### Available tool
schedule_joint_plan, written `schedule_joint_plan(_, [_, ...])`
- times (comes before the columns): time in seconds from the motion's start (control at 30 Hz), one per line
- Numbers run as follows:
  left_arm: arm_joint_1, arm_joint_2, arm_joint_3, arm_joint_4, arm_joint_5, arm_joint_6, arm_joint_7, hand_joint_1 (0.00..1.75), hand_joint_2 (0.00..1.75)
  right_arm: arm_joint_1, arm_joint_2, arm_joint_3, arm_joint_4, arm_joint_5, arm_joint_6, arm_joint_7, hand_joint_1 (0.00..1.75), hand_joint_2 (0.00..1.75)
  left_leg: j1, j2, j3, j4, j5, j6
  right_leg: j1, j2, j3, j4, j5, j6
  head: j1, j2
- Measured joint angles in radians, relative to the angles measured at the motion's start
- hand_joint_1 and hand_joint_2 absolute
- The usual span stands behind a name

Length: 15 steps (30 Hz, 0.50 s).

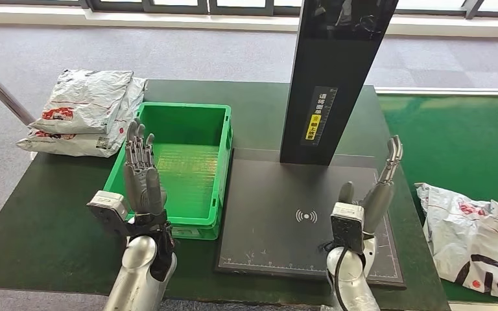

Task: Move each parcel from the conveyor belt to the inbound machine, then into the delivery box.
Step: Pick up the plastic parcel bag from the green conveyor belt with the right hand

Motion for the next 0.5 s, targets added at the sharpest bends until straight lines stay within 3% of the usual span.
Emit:
schedule_joint_plan(0.13, [-0.001,0.001,-0.023,-0.006,-0.013,0.014,0.0,0.0,1.75,-0.001,-0.016,-0.077,0.031,0.058,-0.016,0.005,0.0,0.0,0.0,-0.001,0.0,0.0,0.0,0.0,0.0,0.0,0.0,0.0,0.0,0.0,0.0,0.0])
schedule_joint_plan(0.27, [-0.001,0.001,-0.035,-0.009,-0.018,0.015,0.0,0.0,1.75,-0.001,-0.025,-0.105,0.048,0.064,-0.02,0.007,0.0,1.75,0.0,-0.001,0.0,0.0,0.0,0.0,0.0,0.0,0.0,0.0,0.0,0.0,0.0,0.0])
schedule_joint_plan(0.37, [0.003,0.004,-0.044,-0.014,-0.031,0.027,0.0,0.0,1.75,-0.011,-0.025,-0.136,0.055,0.181,-0.049,0.053,0.0,1.75,0.0,-0.001,0.0,0.0,0.0,0.0,0.0,0.0,-0.001,0.0,0.0,0.0,0.0,0.0])
schedule_joint_plan(0.5, [0.028,0.015,-0.087,-0.029,-0.061,0.061,0.0,0.0,1.75,-0.08,-0.004,-0.348,0.058,0.693,-0.084,0.139,0.0,1.75,0.0,-0.001,0.0,0.0,0.0,0.0,0.0,-0.001,0.0,0.0,0.0,0.0,0.0,0.0])
